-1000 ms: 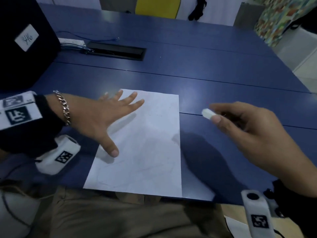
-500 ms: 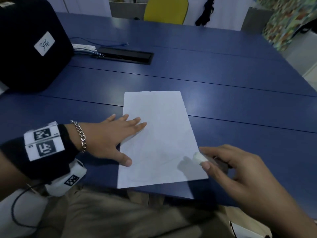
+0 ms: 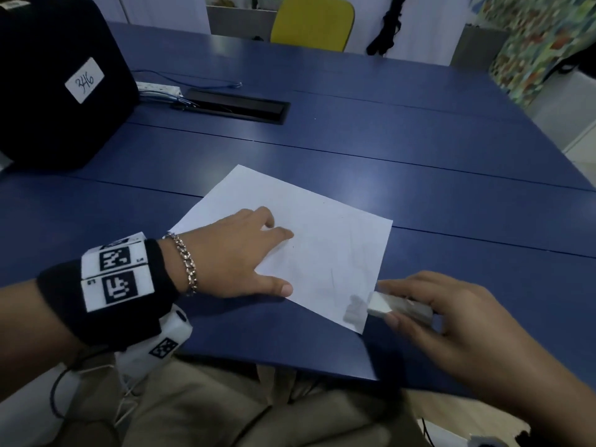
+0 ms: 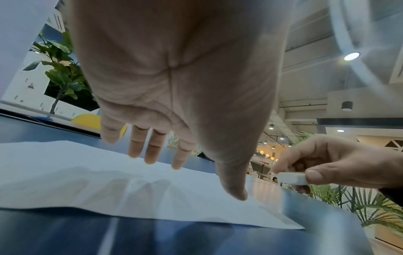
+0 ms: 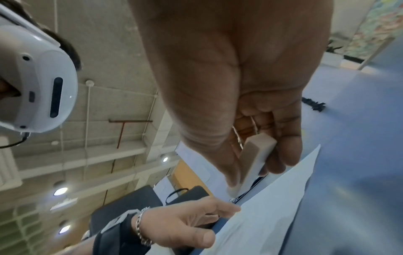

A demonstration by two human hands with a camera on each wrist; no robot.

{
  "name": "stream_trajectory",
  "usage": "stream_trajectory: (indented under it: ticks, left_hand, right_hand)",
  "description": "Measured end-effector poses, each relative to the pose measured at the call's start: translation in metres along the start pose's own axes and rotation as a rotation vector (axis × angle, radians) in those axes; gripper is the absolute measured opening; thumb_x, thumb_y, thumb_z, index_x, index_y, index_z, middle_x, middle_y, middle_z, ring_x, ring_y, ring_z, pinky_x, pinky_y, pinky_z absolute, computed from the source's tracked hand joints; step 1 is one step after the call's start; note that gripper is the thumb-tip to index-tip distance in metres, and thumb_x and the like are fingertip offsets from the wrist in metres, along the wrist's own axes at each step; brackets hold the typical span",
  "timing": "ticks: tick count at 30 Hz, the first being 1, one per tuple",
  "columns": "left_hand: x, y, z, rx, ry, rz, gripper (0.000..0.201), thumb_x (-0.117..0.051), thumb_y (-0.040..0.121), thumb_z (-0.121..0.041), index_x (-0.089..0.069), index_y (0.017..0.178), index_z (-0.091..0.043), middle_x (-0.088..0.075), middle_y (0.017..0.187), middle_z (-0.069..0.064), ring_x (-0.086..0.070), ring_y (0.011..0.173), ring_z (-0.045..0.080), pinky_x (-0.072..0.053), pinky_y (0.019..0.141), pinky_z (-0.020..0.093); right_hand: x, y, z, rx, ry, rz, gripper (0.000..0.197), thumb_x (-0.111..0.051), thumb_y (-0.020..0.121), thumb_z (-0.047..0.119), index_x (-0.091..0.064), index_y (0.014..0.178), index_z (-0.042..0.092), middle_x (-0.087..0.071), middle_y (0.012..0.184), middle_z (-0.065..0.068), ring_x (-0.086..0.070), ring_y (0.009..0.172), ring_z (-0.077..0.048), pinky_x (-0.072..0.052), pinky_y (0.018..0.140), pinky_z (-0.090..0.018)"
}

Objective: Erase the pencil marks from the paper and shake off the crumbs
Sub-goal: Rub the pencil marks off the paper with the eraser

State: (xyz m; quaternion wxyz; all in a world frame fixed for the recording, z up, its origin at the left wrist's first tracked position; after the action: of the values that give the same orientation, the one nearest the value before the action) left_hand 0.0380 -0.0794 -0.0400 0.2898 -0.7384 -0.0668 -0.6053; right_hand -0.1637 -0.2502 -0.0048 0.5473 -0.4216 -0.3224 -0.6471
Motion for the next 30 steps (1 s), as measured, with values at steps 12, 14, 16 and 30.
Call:
stream_trajectory:
  ticks: [12,14,16,30]
  left_hand:
    - [-0.022,0.069,-0.019,-0.048,-0.013,0.199,0.127,-0.059,0.065,-0.098,0.02,0.156,-0.058,0.034,0.168,-0.011,0.027,0.157,0.037,0.007,0.123,0.07]
    - [-0.026,0.071,-0.019,-0.035,0.005,0.213,0.132,-0.059,0.061,-0.1,0.025,0.154,-0.059,0.037,0.167,-0.011,0.029,0.156,0.037,0.007,0.121,0.073]
    - [-0.028,0.07,-0.019,-0.022,0.018,0.222,0.135,-0.06,0.058,-0.101,0.026,0.154,-0.059,0.038,0.167,-0.011,0.029,0.156,0.038,0.006,0.12,0.075]
    - [-0.027,0.069,-0.019,0.007,0.031,0.245,0.137,-0.061,0.055,-0.102,0.029,0.151,-0.061,0.041,0.164,-0.015,0.031,0.155,0.036,0.005,0.119,0.076]
  right_hand:
    - [-0.013,0.118,0.004,0.232,-0.153,0.154,0.026,-0.071,0.093,0.04,-0.073,0.117,0.031,-0.07,0.107,0.01,-0.064,0.096,-0.009,-0.052,0.087,-0.03]
    - [-0.013,0.122,0.004,0.233,-0.138,0.143,0.025,-0.072,0.091,0.038,-0.074,0.115,0.033,-0.07,0.106,0.01,-0.064,0.094,-0.01,-0.052,0.085,-0.032]
    - [-0.018,0.118,0.007,0.265,-0.141,0.186,0.025,-0.071,0.091,0.039,-0.074,0.115,0.034,-0.069,0.107,0.012,-0.062,0.093,-0.006,-0.051,0.083,-0.026]
    - [-0.023,0.113,0.017,0.361,-0.216,0.299,0.028,-0.07,0.09,0.035,-0.075,0.117,0.035,-0.072,0.11,0.012,-0.065,0.095,-0.009,-0.053,0.085,-0.028]
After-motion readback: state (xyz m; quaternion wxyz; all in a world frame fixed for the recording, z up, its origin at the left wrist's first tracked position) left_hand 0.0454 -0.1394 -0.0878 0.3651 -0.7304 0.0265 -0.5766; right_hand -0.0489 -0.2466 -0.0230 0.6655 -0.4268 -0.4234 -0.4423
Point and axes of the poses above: each hand's wrist, its own y-axis towards the middle knuckle, its own x-axis out of the back of the hand, z = x × y, the point moved 8 cm from there along y, towards the middle knuckle
